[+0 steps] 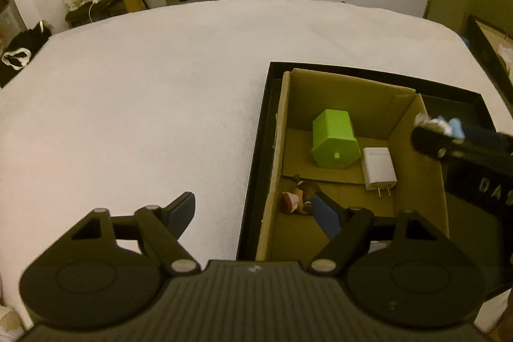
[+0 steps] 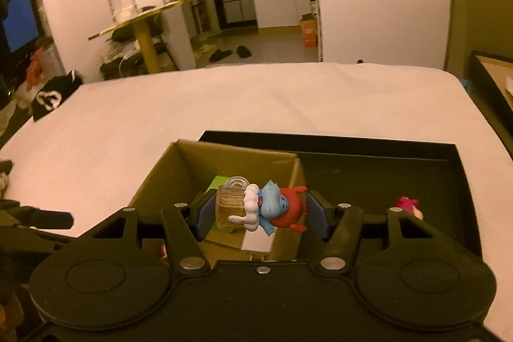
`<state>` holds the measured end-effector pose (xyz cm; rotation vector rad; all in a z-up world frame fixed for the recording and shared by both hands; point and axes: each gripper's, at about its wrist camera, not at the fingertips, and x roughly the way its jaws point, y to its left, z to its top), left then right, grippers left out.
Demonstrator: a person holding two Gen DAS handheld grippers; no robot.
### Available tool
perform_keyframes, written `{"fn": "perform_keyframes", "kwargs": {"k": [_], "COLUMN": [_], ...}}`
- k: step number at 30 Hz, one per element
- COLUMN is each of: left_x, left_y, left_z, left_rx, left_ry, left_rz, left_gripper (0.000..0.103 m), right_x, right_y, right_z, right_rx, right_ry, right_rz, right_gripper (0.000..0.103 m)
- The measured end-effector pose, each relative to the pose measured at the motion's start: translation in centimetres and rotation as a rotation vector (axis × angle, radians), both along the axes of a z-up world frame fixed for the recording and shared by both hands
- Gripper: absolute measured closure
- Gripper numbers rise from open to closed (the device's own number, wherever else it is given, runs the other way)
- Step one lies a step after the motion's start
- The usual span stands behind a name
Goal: Organize rigid objects
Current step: 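Carry the jar figurine with the right gripper and release it into the box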
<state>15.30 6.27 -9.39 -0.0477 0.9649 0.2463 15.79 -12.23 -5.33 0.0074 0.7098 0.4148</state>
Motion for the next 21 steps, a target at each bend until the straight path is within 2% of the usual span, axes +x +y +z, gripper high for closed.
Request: {"fn": "perform_keyframes", "kwargs": {"k": [4,7,9,12,15,21], "left_x": [-0.1,-0.1,-0.2,-0.3,-0.2,-0.2], "left_y": [0.5,0.6,1.0,1.5,1.5,1.8], "left_z": [-0.6,-1.3,-1.9,-2.3,-2.4,-2.5], "left_rx": [-0.052,-0.078,-0.108,-0.153,-0.163,-0.174], "left_ry": [0.001,0.011,0.024,0.031,0.026,0.015], "left_rz": [-0.011,-0.04,-0.034,-0.034,-0.043,-0.034], "left_gripper": [0.036,0.048,0.066,0.081,0.089,0.092], "right_x": [-0.1,-0.2,-0.2,-0.1,0.1,0.5], "right_y": [1.4,2.4,3.1,3.5,3.8,4.3], "right_z": [-0.4,-1.0,-1.2,-1.6,-2.1,-2.8], "right_rx": [-0.012,-0.021,-0.034,-0.035,-0.041,-0.055], "right_ry": [0.038,0.067,0.079,0.1,0.118,0.148], "right_rz": [0.036,0.062,0.076,0.083,0.079,0.066], "right_gripper": [0.045,0.045,0.045,0.045,0.045,0.045]}}
